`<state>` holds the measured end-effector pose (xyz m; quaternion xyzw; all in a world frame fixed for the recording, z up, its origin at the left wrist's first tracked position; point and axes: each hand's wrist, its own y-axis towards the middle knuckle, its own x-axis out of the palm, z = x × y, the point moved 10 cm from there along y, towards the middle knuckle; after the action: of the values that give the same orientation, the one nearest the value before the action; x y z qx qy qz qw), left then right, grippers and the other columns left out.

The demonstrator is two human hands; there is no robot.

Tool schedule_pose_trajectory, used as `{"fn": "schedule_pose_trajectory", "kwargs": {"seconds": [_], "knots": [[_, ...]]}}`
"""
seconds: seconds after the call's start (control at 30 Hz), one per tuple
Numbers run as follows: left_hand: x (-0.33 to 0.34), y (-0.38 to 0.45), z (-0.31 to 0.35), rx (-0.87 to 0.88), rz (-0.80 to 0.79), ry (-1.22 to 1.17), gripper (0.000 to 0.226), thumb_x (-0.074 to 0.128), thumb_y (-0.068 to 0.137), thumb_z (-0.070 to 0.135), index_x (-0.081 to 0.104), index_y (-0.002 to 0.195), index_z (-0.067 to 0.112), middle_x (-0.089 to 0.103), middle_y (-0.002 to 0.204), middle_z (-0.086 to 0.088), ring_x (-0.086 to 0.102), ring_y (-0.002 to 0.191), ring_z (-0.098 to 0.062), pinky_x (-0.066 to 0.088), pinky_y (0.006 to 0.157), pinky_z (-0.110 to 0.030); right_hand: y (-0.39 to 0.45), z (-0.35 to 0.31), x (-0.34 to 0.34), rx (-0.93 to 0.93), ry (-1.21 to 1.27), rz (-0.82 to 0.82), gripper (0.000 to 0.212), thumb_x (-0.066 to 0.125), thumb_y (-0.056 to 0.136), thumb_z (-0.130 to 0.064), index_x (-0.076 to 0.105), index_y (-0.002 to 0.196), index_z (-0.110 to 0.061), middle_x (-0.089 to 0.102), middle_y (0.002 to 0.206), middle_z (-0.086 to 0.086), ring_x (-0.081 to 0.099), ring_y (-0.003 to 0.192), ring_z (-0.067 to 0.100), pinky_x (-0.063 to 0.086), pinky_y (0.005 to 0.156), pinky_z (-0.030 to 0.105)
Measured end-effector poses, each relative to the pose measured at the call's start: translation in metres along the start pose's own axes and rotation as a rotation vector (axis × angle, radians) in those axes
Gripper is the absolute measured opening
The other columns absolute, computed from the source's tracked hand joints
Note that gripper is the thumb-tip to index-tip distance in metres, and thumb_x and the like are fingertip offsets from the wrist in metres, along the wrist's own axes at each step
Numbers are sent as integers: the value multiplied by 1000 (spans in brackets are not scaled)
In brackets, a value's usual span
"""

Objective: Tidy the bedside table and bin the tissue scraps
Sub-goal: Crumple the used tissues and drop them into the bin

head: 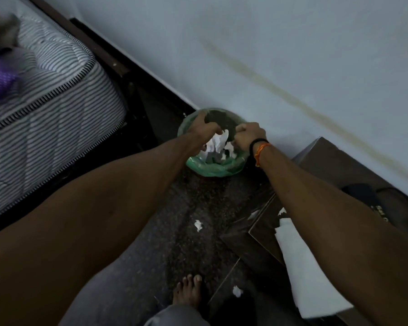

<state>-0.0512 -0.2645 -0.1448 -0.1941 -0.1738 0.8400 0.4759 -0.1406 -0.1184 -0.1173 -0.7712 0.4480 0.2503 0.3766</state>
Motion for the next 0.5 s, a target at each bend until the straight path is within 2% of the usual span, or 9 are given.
{"fn": "schedule_pose_trajectory", "kwargs": {"seconds": [0.07,0.13,0.2,0.23,0.33,0.43,0.5], "knots": [[5,-7,-4,-32,-12,8,48,68,69,12,59,116,18,61,115,-9,59,101,-29,59,80,-51,-5,10,-15,2,44,63,27,70,79,-12,74,105,-19,68,122,6,62,113,29,51,101,38],[11,-11,-4,-5,-25,54,16,70,75,7,64,87,15,67,101,-15,63,88,-27,61,74,-44,-10,15,-31,-11,62,101,20,71,78,-10,76,95,-19,73,111,5,65,105,27,54,96,37],[24,-25,1,51,-68,110,11,71,72,7,66,76,16,72,92,-19,67,77,-28,62,71,-46,-23,20,-52,-28,88,129,16,70,77,-6,77,88,-16,75,99,4,68,95,23,57,89,34],[31,-32,5,90,-83,169,11,72,69,9,67,76,17,73,87,-16,69,75,-29,62,71,-47,-31,23,-63,-31,113,147,16,69,76,-3,77,84,-15,75,92,3,69,90,22,58,86,35],[69,-71,32,327,-167,497,14,77,72,13,72,84,17,73,84,-5,69,77,-23,58,72,-31,-60,41,-105,-33,164,214,18,68,73,1,78,80,-12,76,88,1,71,84,18,60,81,35],[117,-112,49,531,-364,653,24,78,73,10,74,97,9,74,89,-6,69,81,-16,57,81,-32,-89,65,-140,3,223,242,19,68,72,3,78,81,-10,76,88,2,70,77,11,59,71,23],[147,-144,51,602,-536,763,33,79,75,8,72,107,7,73,98,-9,66,82,-14,52,78,-21,-106,84,-161,22,242,275,19,67,72,3,78,80,-10,76,85,1,69,72,7,56,61,13]]}}
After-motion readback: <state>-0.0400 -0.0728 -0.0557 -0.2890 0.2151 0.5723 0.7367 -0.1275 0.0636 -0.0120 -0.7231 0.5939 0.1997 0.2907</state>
